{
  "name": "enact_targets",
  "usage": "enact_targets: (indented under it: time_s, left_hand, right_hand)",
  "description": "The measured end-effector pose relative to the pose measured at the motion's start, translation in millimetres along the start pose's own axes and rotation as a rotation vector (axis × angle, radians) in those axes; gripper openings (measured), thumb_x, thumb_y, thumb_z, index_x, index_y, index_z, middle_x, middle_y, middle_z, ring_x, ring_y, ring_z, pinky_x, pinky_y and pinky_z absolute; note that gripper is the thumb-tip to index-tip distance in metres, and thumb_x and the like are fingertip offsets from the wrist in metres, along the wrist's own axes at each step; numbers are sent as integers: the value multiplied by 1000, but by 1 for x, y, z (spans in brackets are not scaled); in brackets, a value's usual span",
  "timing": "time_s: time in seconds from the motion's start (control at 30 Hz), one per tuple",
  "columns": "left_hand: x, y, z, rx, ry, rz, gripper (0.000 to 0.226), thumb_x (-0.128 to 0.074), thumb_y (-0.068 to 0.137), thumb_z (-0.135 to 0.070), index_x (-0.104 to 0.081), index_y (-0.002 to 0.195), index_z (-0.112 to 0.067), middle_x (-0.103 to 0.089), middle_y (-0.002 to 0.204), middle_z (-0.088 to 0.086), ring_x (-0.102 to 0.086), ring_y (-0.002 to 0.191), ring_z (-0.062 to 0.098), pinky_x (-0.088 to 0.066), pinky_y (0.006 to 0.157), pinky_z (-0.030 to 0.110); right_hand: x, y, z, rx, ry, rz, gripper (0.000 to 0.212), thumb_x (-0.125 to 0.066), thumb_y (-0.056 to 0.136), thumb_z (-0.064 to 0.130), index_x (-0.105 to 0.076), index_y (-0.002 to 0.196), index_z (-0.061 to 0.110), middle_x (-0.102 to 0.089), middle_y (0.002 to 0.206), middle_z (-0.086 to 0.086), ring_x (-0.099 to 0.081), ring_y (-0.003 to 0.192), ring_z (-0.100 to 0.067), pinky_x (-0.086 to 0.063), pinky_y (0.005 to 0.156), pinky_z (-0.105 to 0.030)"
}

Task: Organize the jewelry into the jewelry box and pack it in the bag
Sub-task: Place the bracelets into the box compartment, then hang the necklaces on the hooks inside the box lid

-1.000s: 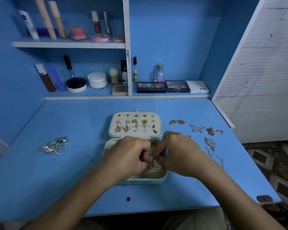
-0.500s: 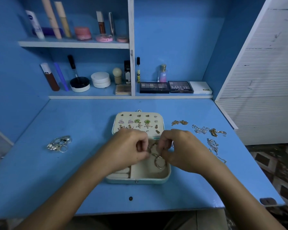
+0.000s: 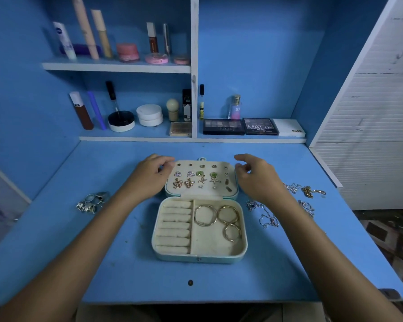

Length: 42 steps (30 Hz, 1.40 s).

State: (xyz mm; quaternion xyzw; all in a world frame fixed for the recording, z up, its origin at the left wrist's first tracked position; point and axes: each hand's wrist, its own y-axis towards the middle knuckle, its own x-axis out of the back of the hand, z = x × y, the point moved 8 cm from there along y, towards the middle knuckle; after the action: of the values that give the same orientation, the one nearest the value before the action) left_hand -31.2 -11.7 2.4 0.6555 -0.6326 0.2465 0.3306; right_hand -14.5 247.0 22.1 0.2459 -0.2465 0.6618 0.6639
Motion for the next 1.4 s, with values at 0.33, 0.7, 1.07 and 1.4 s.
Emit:
enact_targets:
  time_s: [0.33, 0.7, 1.07, 1.4]
  left_hand:
    - [-5, 4, 9, 40, -60, 6, 33, -45, 104, -28, -64, 129, -21, -58, 113, -4, -55, 110, 11, -36, 92, 22]
    - [29, -15, -11, 9, -567, -27, 26, -53, 102, -17, -70, 113, -32, -70, 88, -10, -54, 59, 6, -40, 53, 13]
    - [23, -54, -10, 35, -771, 271, 31, -71, 65, -41, -77, 79, -14, -70, 83, 9, -64, 76, 14, -53, 66, 21]
    - [9, -71, 0, 66, -586, 314, 11, -73, 71, -21, -75, 82, -22, -74, 90, -2, -65, 89, 10, -50, 84, 22]
  right_hand:
    - [-12, 8, -6, -91, 5, 73, 39, -38, 100, 21, -61, 131, 26, -64, 91, 0, -50, 50, -9, -37, 43, -14]
    - [14, -8, 5, 30, 366, 47, 32, -41, 106, 17, -68, 104, 33, -68, 84, 3, -54, 57, -12, -42, 52, -28]
    - [8, -40, -7, -11, 538, 323, 16, -59, 96, 7, -73, 94, 1, -74, 92, -10, -68, 84, -18, -56, 66, -25]
    - [-6, -53, -12, 116, 368, 373, 20, -72, 88, 4, -77, 86, 24, -70, 79, 8, -59, 75, -8, -46, 70, -25]
